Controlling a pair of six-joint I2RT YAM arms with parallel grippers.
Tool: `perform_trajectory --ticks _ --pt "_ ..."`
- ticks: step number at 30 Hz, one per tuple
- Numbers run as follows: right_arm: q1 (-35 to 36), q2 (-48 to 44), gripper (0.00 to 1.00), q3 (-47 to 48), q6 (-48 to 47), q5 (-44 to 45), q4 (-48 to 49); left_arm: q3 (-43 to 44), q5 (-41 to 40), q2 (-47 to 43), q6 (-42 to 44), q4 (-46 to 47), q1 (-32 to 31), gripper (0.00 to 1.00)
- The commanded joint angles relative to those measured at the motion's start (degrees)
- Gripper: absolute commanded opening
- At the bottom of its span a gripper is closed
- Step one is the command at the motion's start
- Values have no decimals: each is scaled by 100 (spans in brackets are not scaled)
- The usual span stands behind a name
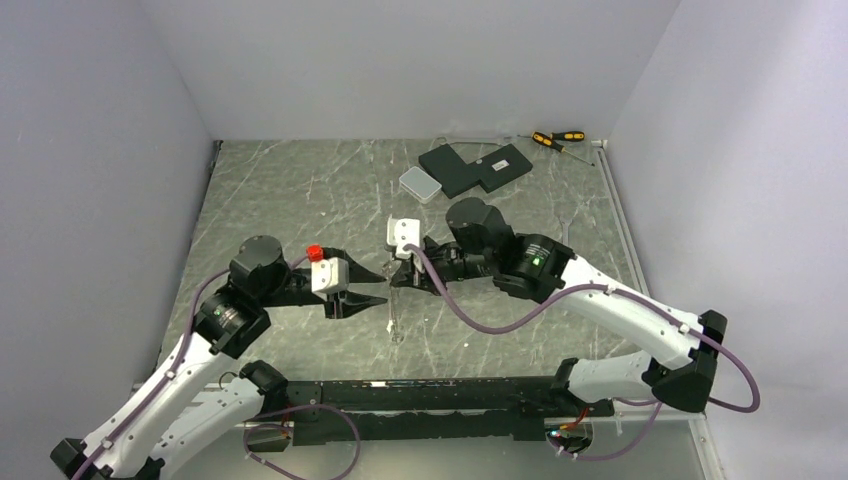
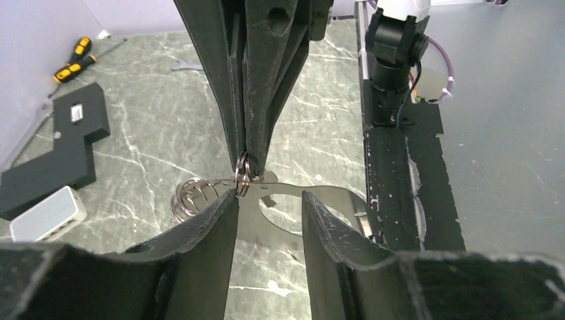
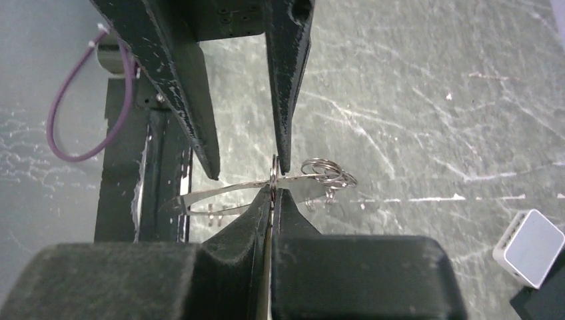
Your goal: Put the keys on the keyring
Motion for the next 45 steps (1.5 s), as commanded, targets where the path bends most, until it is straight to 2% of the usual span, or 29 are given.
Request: perform_trajectory --ticks 1,4,8,15,25,32,43,45 --pt "288 306 0 891 -451 782 -1241 253 339 96 189 -202 22 43" --pt "443 449 0 1075 -544 1068 -1541 291 404 207 127 -111 25 39" --pt "501 473 0 1098 -593 994 -1624 361 465 333 104 -122 37 30" --pt "542 482 0 1059 -633 1048 -1586 317 521 290 34 -4 31 24" --pt "550 515 0 1040 -630 972 -1539 235 663 481 -322 309 37 28" --pt "549 496 0 1013 -606 940 -1508 221 712 591 -360 476 31 18" --pt "546 406 0 912 -613 935 -1426 296 759 770 -278 275 33 18" --pt "549 392 0 901 -605 914 -1420 297 802 789 -292 296 31 14"
